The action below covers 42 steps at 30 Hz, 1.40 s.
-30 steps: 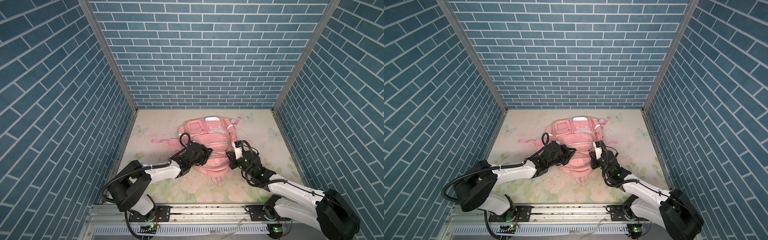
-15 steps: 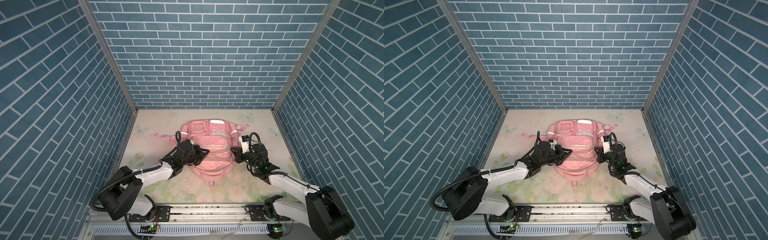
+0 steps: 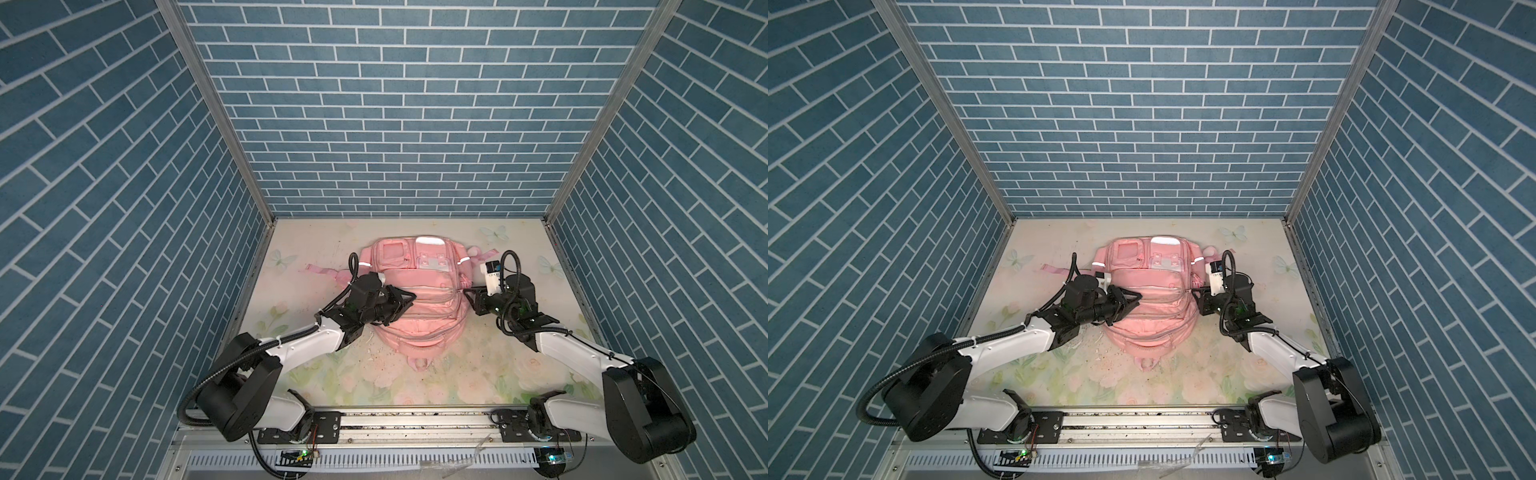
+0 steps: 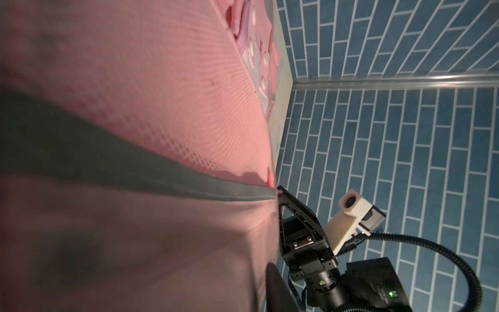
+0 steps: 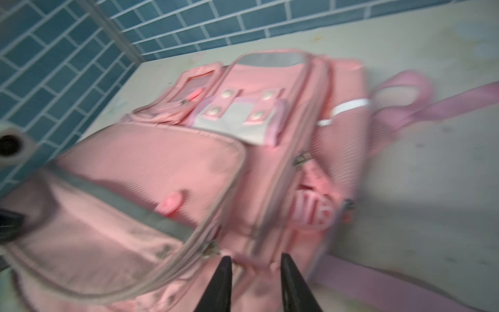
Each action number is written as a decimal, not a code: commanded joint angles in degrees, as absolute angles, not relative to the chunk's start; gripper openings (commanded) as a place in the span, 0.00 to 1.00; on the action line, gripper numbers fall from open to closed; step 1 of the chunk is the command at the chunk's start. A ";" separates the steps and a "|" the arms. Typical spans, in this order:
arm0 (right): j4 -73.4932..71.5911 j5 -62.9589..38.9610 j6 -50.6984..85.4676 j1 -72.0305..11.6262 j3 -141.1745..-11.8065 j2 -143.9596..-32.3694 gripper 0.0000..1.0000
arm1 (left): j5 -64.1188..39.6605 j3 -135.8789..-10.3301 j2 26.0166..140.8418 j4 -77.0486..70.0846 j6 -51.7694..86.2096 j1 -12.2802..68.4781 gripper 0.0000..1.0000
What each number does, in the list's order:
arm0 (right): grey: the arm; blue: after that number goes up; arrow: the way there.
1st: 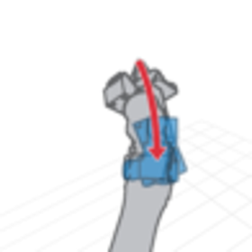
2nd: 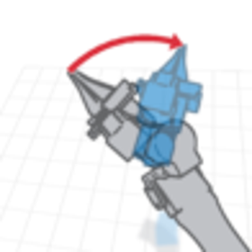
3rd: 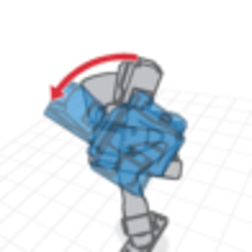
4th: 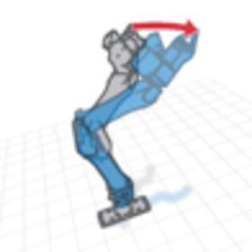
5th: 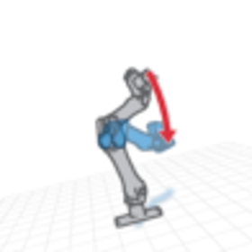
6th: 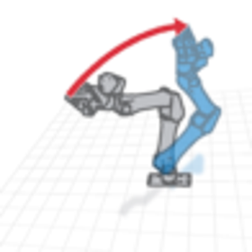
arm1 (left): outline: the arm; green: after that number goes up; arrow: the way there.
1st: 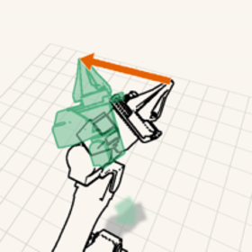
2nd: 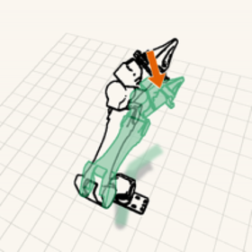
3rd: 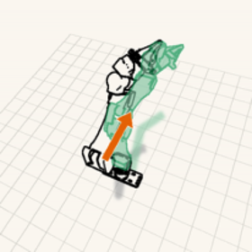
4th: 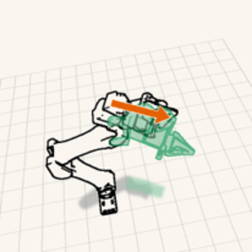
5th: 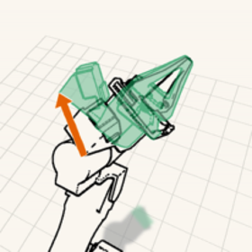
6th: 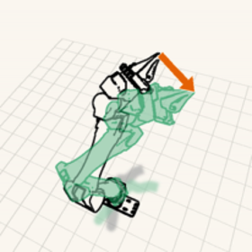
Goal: Pack books, pencil case, and school supplies into a backpack
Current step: Zip the student bag at the center of the table, then reset both arms
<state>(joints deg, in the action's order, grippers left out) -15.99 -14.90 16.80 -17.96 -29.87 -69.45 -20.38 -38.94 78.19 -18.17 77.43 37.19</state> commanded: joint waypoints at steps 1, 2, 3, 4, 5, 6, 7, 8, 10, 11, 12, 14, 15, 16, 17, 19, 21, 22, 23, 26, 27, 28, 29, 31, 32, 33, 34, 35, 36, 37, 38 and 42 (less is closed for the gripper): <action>-10.38 -4.47 18.23 -16.62 -31.73 -63.62 0.59 | -14.51 -43.95 73.19 -10.23 67.89 36.34 0.49; -9.56 -3.00 18.59 -16.40 -31.60 -62.02 0.69 | -12.69 -44.96 72.06 -7.84 65.09 36.26 0.57; -8.81 -1.79 18.85 -16.01 -31.55 -60.41 0.77 | -11.03 -45.89 71.06 -5.63 62.34 36.05 0.62; -8.49 -1.19 18.96 -15.40 -31.40 -59.23 0.80 | -9.28 -46.62 70.29 -4.10 59.80 35.71 0.66; -8.29 -0.23 18.82 -14.60 -31.14 -57.93 0.83 | -7.72 -47.37 69.25 -2.51 56.63 35.16 0.69; -8.10 1.08 18.37 -13.70 -30.82 -56.85 0.84 | -6.27 -47.98 68.28 -1.07 52.26 34.22 0.74; -8.00 2.65 17.85 -12.86 -30.58 -56.01 0.85 | -6.01 -48.23 67.63 -0.29 49.06 32.93 0.76; -8.09 4.54 17.18 -11.61 -30.12 -55.36 0.86 | -7.50 -47.96 66.65 -0.40 44.79 30.69 0.77; -8.64 9.92 16.68 -9.06 -29.01 -54.83 0.88 | -9.90 -47.44 64.60 0.80 38.79 25.73 0.79; -9.63 12.10 16.05 -7.54 -28.22 -54.91 0.89 | -9.50 -46.72 63.35 1.66 36.70 22.72 0.86; -11.34 13.45 15.44 -5.84 -27.09 -55.23 0.88 | -9.30 -45.59 62.02 1.70 34.63 19.49 0.86; -16.18 14.23 14.02 -3.32 -24.70 -56.33 0.89 | -9.29 -42.90 59.52 0.43 28.98 14.68 0.86; -19.14 14.36 12.90 -2.68 -23.40 -57.19 0.89 | -7.72 -41.73 58.38 0.10 24.67 12.36 0.86; -21.94 14.80 11.98 -2.41 -22.36 -57.97 0.89 | -4.03 -40.95 57.57 0.26 21.22 11.06 0.86; -25.54 15.24 10.88 -2.29 -21.00 -59.01 0.89 | 1.88 -39.64 56.69 0.16 17.39 10.07 0.87; -31.67 15.21 9.27 -2.15 -19.12 -61.36 0.90 | 10.58 -35.45 55.81 -3.96 9.96 8.74 0.86; -38.31 15.15 7.79 -2.12 -17.33 -64.49 0.90 | 14.53 -29.71 55.94 -12.02 4.36 6.81 0.87; -41.16 15.36 7.32 -2.12 -16.56 -66.02 0.90 | 13.85 -27.36 56.40 -15.90 2.85 5.27 0.87; -44.59 15.54 6.60 -2.18 -15.70 -67.74 0.90 | 12.72 -24.41 57.14 -20.68 2.44 3.55 0.87; -56.81 14.44 3.52 -2.02 -13.06 -74.02 0.90 | 9.25 -18.03 60.87 -34.89 3.29 -0.54 0.86; -61.28 13.39 2.13 -1.99 -12.46 -76.55 0.92 | 8.77 -16.08 62.78 -39.88 2.87 -0.94 0.86; -63.64 13.23 2.04 -1.96 -12.35 -78.27 0.95 | 9.04 -14.86 64.58 -44.20 2.91 -1.11 0.87; -65.44 11.33 2.76 -1.52 -12.41 -80.04 0.96 | 8.37 -13.69 66.97 -48.98 3.48 -1.54 0.87; -66.81 8.34 1.96 -1.27 -13.01 -83.73 0.96 | 3.96 -12.90 72.17 -55.85 2.01 -1.78 0.87; -70.05 7.23 1.17 -1.24 -12.27 -85.94 0.96 | 2.14 -13.01 75.17 -58.95 1.61 -1.86 0.87; -75.37 6.09 0.27 -1.23 -11.44 -88.19 0.98 | 1.15 -14.87 77.20 -57.86 2.25 -1.88 0.87; -75.74 6.07 -0.14 -1.32 -11.25 -88.37 0.98 | 1.20 -16.56 78.08 -55.97 2.81 -1.84 0.87; -71.44 6.32 0.41 -1.33 -12.15 -86.88 0.98 | 0.01 -15.87 80.31 -59.96 3.54 -1.86 0.86; -66.79 6.42 0.88 -1.33 -13.63 -85.85 0.97 | -2.87 -14.42 82.58 -64.42 2.31 -1.78 0.87; -67.19 6.26 1.03 -1.29 -13.72 -85.97 0.98 | -4.50 -12.85 84.77 -69.45 0.91 -1.20 0.86; -69.40 6.17 0.82 -1.29 -13.28 -86.89 0.98 | -6.02 -11.74 87.07 -74.13 -0.48 -0.34 0.87; -68.80 5.94 1.23 -1.04 -13.53 -86.83 0.98 | -0.65 -15.53 86.85 -65.65 -1.65 1.94 0.87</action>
<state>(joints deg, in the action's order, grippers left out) -66.78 7.03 2.66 -1.32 -12.49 -86.94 -1.85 -13.85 86.72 -61.65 1.06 0.40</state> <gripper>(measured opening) 0.980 0.867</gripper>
